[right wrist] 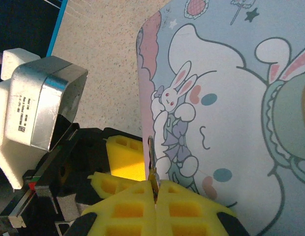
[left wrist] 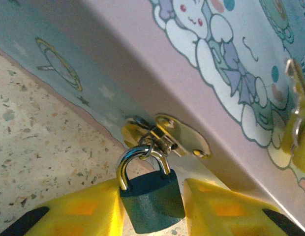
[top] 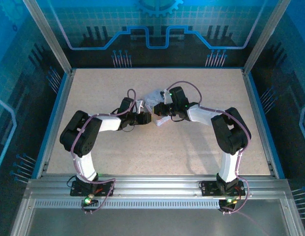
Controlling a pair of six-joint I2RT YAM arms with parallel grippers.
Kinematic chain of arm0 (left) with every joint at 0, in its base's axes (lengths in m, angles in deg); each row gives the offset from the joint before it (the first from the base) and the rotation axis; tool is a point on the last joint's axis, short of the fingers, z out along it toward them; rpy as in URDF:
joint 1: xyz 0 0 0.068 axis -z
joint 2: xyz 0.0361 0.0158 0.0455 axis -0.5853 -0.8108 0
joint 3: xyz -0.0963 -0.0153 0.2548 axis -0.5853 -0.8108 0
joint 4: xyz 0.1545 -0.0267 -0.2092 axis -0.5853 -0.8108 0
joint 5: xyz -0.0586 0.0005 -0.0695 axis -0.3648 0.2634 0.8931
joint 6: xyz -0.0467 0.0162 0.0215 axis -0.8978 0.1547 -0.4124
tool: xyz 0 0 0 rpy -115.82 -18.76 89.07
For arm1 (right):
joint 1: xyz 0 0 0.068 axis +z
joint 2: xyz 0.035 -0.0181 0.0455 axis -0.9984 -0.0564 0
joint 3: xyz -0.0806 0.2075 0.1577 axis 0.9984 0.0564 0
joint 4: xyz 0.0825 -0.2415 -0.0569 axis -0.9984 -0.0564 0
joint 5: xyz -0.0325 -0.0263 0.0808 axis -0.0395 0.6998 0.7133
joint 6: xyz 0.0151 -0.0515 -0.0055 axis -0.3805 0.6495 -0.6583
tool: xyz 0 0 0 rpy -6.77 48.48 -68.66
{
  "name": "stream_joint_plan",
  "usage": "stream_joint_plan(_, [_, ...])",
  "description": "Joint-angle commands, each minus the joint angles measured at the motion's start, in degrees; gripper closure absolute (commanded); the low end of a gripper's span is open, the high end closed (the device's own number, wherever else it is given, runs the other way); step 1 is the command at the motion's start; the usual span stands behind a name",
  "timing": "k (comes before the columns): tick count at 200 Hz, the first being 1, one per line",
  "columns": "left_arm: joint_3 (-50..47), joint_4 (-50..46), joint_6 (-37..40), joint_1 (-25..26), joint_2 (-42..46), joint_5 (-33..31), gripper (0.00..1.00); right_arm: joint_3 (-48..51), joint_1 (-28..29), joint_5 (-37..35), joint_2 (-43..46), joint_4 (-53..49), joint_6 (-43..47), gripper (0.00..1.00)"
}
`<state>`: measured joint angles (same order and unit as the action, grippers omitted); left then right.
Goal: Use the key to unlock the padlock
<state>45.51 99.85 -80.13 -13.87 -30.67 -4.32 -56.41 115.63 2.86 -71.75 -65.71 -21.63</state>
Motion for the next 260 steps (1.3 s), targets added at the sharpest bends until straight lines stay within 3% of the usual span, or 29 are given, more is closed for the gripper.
stream_joint_plan(1, [0.4,5.4,-1.2,0.0,0.2,1.6,0.61,2.1,1.6,0.9,-0.6,-4.6,0.4,1.0])
stream_joint_plan(68, [1.1,5.0,-2.1,-0.6,-0.9,1.3,0.57,2.1,1.7,0.9,-0.7,-4.8,0.5,1.0])
stream_joint_plan(158, [4.0,2.6,-1.8,-1.0,-3.9,1.2,0.6,2.0,1.8,1.0,-0.4,-5.0,0.7,1.0])
stream_joint_plan(208, [2.9,2.8,-1.1,-2.2,-3.2,-0.1,0.51,2.1,1.2,0.8,0.2,-5.5,1.1,1.0])
stream_joint_plan(260, [-1.2,3.8,0.9,-3.7,3.2,-1.1,0.39,2.3,0.1,0.4,2.0,-7.4,2.4,1.0])
